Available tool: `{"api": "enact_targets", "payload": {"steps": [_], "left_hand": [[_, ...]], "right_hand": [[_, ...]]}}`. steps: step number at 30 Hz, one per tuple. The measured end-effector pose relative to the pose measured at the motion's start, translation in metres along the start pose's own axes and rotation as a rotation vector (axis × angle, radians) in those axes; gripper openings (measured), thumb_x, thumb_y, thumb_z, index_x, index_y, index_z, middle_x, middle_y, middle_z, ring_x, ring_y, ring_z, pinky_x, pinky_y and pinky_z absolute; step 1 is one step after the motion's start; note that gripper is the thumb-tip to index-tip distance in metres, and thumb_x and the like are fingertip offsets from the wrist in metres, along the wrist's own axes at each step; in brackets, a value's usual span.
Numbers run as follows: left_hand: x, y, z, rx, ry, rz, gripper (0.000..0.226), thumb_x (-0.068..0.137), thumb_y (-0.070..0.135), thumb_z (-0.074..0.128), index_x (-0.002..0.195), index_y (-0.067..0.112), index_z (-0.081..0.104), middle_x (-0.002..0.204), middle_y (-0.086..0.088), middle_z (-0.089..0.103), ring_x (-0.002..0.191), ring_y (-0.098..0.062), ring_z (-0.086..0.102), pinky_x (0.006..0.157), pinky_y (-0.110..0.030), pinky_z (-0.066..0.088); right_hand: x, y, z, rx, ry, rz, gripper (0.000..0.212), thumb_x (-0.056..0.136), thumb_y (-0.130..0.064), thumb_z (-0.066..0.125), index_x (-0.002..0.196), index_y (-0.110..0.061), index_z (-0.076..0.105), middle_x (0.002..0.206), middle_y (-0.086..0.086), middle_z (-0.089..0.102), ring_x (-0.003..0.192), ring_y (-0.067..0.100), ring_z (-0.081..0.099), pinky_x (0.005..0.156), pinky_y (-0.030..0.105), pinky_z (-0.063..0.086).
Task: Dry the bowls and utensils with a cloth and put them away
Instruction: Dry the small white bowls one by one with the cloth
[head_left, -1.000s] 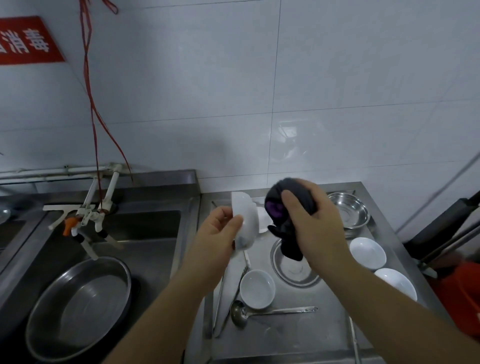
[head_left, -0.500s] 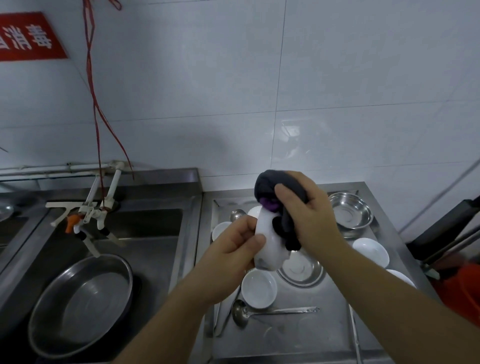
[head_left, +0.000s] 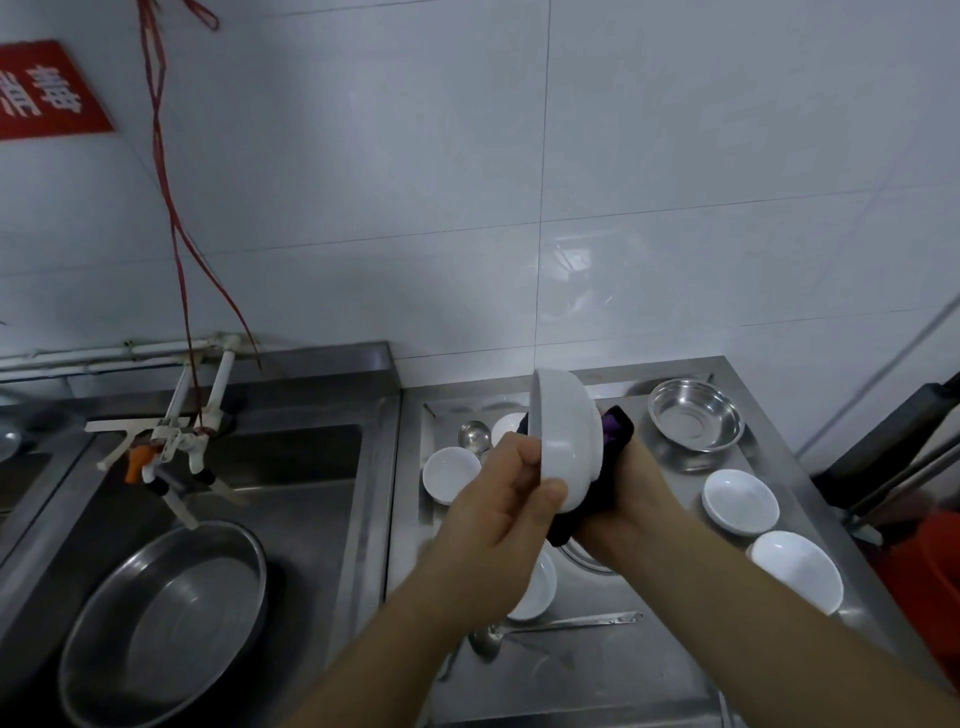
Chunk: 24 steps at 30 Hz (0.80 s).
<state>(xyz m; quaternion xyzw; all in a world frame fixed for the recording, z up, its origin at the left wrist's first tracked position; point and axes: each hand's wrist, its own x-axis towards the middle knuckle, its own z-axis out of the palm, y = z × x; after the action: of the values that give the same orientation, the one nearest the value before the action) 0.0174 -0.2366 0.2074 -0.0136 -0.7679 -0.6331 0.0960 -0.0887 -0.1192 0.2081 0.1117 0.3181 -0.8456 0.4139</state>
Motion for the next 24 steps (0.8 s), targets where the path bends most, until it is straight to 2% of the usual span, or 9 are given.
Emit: {"api": "enact_targets", "payload": {"steps": [3, 5, 7, 9, 13, 15, 18, 21, 24], "left_hand": [[0.000, 0.002, 0.008, -0.036, 0.037, -0.013, 0.015, 0.104, 0.023, 0.054, 0.115, 0.031, 0.061, 0.101, 0.003, 0.072, 0.092, -0.014, 0.069, 0.081, -0.032, 0.060], [0.002, 0.009, 0.009, -0.162, 0.056, -0.069, 0.028, 0.100, 0.015, 0.058, 0.118, 0.033, 0.068, 0.110, 0.004, 0.077, 0.104, -0.011, 0.073, 0.088, -0.027, 0.060], [0.007, 0.016, 0.005, -0.279, 0.090, -0.144, 0.032, 0.097, 0.020, 0.062, 0.117, 0.041, 0.075, 0.119, 0.002, 0.078, 0.114, -0.019, 0.074, 0.093, -0.033, 0.062], [0.014, 0.023, -0.002, -0.463, 0.123, -0.270, 0.022, 0.099, 0.030, 0.067, 0.118, 0.035, 0.077, 0.119, -0.006, 0.079, 0.110, -0.028, 0.077, 0.086, -0.038, 0.065], [0.021, 0.029, -0.012, -0.640, 0.077, -0.379, 0.028, 0.102, 0.019, 0.061, 0.128, 0.013, 0.068, 0.120, -0.015, 0.078, 0.107, -0.036, 0.077, 0.078, -0.041, 0.066], [0.019, 0.027, -0.012, -0.596, 0.044, -0.320, 0.028, 0.102, 0.018, 0.062, 0.129, 0.012, 0.068, 0.120, -0.014, 0.078, 0.110, -0.035, 0.076, 0.080, -0.040, 0.065], [0.015, 0.016, -0.004, -0.483, 0.080, -0.255, 0.029, 0.100, 0.021, 0.063, 0.128, 0.016, 0.068, 0.120, -0.008, 0.078, 0.113, -0.030, 0.075, 0.085, -0.039, 0.065], [0.013, 0.007, 0.005, -0.295, 0.131, -0.192, 0.030, 0.095, 0.030, 0.061, 0.124, 0.031, 0.067, 0.119, 0.005, 0.078, 0.114, -0.018, 0.074, 0.090, -0.034, 0.063], [0.013, -0.003, 0.009, -0.018, 0.147, -0.110, 0.023, 0.099, 0.037, 0.056, 0.119, 0.047, 0.064, 0.115, 0.014, 0.075, 0.111, -0.011, 0.072, 0.093, -0.034, 0.061]], "right_hand": [[-0.001, -0.001, -0.003, -0.042, 0.046, -0.022, 0.027, 0.096, -0.039, 0.061, 0.094, -0.012, 0.065, 0.076, 0.006, 0.063, 0.061, 0.022, 0.066, 0.050, 0.030, 0.055], [-0.002, -0.007, -0.004, -0.137, 0.104, -0.076, 0.028, 0.097, -0.042, 0.062, 0.096, -0.014, 0.066, 0.074, 0.004, 0.061, 0.059, 0.022, 0.063, 0.047, 0.030, 0.049], [-0.001, -0.013, -0.004, -0.230, 0.163, -0.169, 0.033, 0.099, -0.039, 0.063, 0.114, -0.011, 0.070, 0.091, 0.009, 0.070, 0.076, 0.028, 0.067, 0.060, 0.037, 0.053], [-0.002, -0.019, -0.002, -0.271, 0.218, -0.279, 0.034, 0.103, -0.033, 0.062, 0.125, -0.010, 0.072, 0.113, 0.018, 0.076, 0.093, 0.032, 0.070, 0.077, 0.046, 0.057], [-0.003, -0.020, 0.002, -0.306, 0.290, -0.342, 0.025, 0.102, -0.032, 0.065, 0.118, -0.016, 0.075, 0.112, 0.017, 0.078, 0.087, 0.030, 0.074, 0.073, 0.044, 0.060], [-0.005, -0.015, 0.000, -0.285, 0.270, -0.237, 0.037, 0.102, -0.037, 0.062, 0.125, -0.010, 0.073, 0.115, 0.017, 0.073, 0.094, 0.034, 0.069, 0.081, 0.047, 0.053], [-0.008, -0.009, 0.001, -0.222, 0.277, -0.130, 0.039, 0.098, -0.038, 0.064, 0.120, -0.008, 0.074, 0.108, 0.016, 0.067, 0.089, 0.034, 0.065, 0.073, 0.041, 0.050], [-0.009, -0.002, 0.003, -0.132, 0.279, -0.126, 0.044, 0.102, -0.034, 0.061, 0.130, -0.001, 0.068, 0.106, 0.018, 0.072, 0.094, 0.034, 0.069, 0.076, 0.043, 0.058], [-0.008, 0.003, 0.003, -0.149, 0.292, -0.112, 0.037, 0.104, -0.030, 0.063, 0.121, 0.002, 0.070, 0.103, 0.020, 0.075, 0.095, 0.036, 0.073, 0.087, 0.047, 0.062]]}}
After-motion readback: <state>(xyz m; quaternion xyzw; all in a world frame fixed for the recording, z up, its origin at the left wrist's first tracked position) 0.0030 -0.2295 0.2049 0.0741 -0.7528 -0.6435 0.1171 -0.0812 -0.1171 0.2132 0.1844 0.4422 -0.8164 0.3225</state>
